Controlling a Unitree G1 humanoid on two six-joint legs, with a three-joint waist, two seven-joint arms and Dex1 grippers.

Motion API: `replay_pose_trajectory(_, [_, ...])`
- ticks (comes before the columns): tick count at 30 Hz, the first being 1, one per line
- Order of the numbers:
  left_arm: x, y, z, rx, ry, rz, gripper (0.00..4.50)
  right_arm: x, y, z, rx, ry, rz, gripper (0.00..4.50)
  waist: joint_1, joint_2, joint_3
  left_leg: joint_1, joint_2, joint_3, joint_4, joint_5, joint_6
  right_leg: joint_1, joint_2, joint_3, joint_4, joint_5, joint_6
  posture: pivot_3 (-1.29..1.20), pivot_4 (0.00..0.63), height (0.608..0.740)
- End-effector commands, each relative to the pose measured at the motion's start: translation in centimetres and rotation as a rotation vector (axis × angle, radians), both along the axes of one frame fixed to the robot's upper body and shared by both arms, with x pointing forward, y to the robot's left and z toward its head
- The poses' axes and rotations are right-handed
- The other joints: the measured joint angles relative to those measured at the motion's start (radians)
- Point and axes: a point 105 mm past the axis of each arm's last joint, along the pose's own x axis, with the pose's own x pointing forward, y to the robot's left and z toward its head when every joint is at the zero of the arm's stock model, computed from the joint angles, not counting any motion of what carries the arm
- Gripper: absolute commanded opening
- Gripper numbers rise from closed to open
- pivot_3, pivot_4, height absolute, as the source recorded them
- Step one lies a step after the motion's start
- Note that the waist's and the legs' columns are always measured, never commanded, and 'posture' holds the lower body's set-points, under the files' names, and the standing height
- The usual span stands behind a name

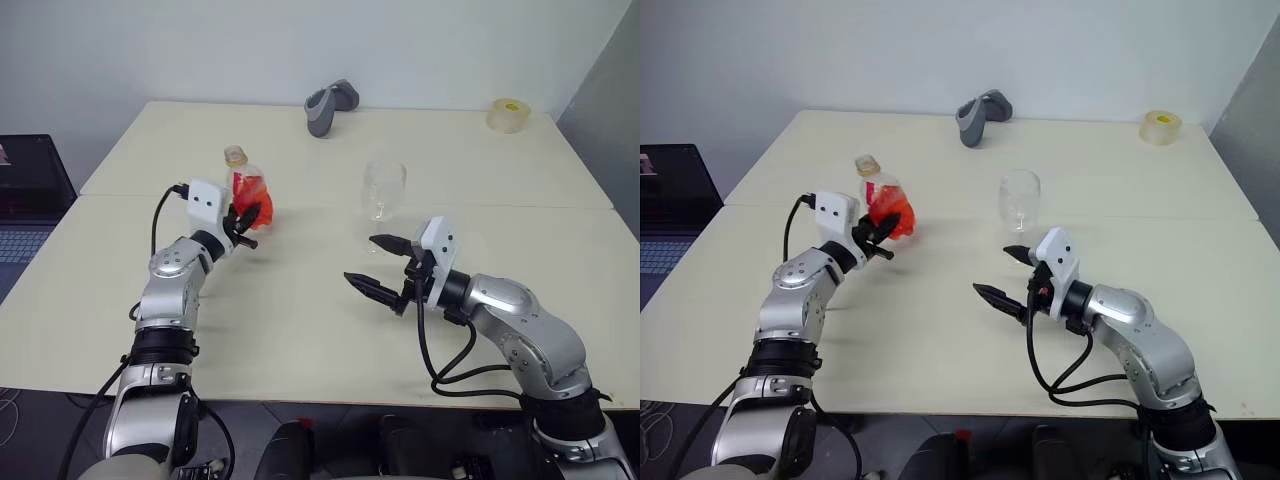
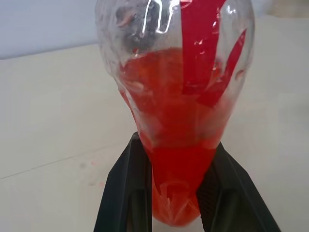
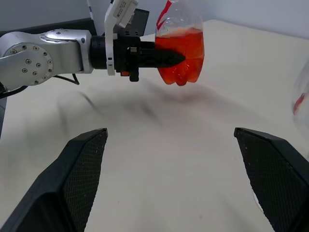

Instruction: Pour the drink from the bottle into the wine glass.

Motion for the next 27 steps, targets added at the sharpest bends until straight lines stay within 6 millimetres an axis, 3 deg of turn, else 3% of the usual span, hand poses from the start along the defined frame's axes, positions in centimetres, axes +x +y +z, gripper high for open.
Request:
replay_pose_trajectory(1, [-0.1, 0.2, 1.7, 0.018, -0.061, 0.002, 0.77, -0.7, 0.2, 1.3, 0.018, -0.061, 0.019, 4.5, 0.0, 0.0, 0.0, 0.0, 0.0, 0.0, 0.0, 0.0, 0.0, 0.0, 0.0, 0.0, 0.0, 0.0, 0.0, 0.0, 0.15, 0.74])
replay_pose_trajectory(16, [-0.3, -1.6, -0.9, 0.01, -0.033, -0.017, 0.77, -0.8, 0.4, 1.0, 0.003, -0.061, 0.028, 4.5, 0.0, 0.0, 0.0, 0.0, 0.0, -0.001, 0.0, 0.0, 0.0, 0.0, 0.0, 0.0, 0.0, 0.0, 0.0, 0.0, 0.15, 0.74])
replay_pose_trajectory(20, [-0.2, -2.6, 0.1, 0.049, -0.065, -0.062, 0.77, -0.9, 0.1, 0.9, -0.004, -0.06, 0.021, 4.5, 0.001, 0.0, 0.0, 0.0, 0.0, 0.0, 0.0, 0.0, 0.0, 0.0, 0.0, 0.0, 0.0, 0.0, 0.0, 0.0, 0.15, 0.74])
replay_pose_trajectory(27, [1.0, -3.6, 3.8, 0.251, -0.183, -0.101, 0.77, -0.8, -2.0, 1.0, -0.019, -0.057, -0.038, 4.5, 0.002, -0.001, 0.0, 0.0, -0.001, 0.0, 0.0, 0.0, 0.0, 0.0, 0.0, 0.0, 0.0, 0.0, 0.0, 0.0, 0.15, 0.74])
